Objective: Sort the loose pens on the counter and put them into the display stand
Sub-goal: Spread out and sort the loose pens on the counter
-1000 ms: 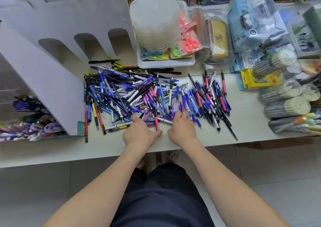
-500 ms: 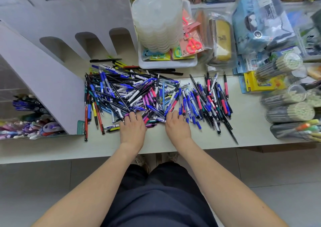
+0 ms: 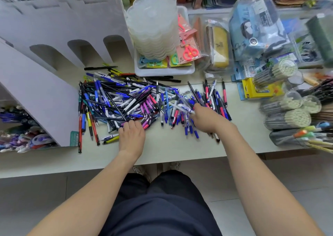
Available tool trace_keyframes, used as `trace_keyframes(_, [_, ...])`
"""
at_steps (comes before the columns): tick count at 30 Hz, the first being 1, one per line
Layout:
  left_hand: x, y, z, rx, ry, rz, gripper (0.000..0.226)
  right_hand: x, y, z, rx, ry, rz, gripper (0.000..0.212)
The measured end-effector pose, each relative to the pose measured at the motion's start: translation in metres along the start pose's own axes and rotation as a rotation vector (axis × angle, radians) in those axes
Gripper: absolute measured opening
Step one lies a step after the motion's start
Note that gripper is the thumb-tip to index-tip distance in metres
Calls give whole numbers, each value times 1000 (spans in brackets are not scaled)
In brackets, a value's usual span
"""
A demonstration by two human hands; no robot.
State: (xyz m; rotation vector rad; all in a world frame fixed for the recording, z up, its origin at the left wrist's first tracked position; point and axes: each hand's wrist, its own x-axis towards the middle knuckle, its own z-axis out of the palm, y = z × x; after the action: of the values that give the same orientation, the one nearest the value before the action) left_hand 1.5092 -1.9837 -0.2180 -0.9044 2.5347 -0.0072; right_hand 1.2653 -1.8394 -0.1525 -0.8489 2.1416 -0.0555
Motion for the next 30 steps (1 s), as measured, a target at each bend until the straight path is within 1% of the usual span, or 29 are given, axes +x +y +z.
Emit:
trace_keyframes(1, [1,0,-2,7,-24,-5,27,-1,4,-5,70,28,17,16])
trace_keyframes(3, [1,2,-9,12,-85,-23,27,-2,11,-8,118,138,69,20])
trace_keyframes(6, [8,8,-19,-24,-141,-69,29,11,24,9,120,363,179,27])
trace_keyframes(8, [16,16,-28,-115,-202,-55,31,19,30,30,75,421,206,34])
trace_keyframes(11, [27,35,-50,-355,-251,-38,35,25,33,53,-29,450,172,40])
trace_keyframes(14, [36,60,-73,-657,-255,-81,38,20,31,56,42,520,129,52])
trace_keyframes(17, [47,86,-81,-976,-250,-189,36,13,32,57,114,555,30,58])
trace_keyframes(19, [56,105,-83,-1129,-256,-274,38,5,35,61,115,612,-57,53])
trace_keyframes(22, [66,126,-92,-1227,-262,-327,22,-7,47,71,12,826,-162,34])
trace_keyframes(23, [70,131,-93,-1264,-266,-330,22,-11,50,75,19,845,-203,31])
trace_keyframes(25, [75,141,-96,-1335,-307,-336,20,-16,55,81,16,777,-263,32])
trace_keyframes(27, [76,147,-100,-1419,-341,-343,19,-12,62,87,-72,713,-258,30])
trace_keyframes(29, [78,149,-104,-1480,-391,-338,20,-4,71,89,-132,720,-230,23])
trace_keyframes(30, [80,148,-105,-1508,-401,-341,18,-1,74,89,-148,736,-230,19])
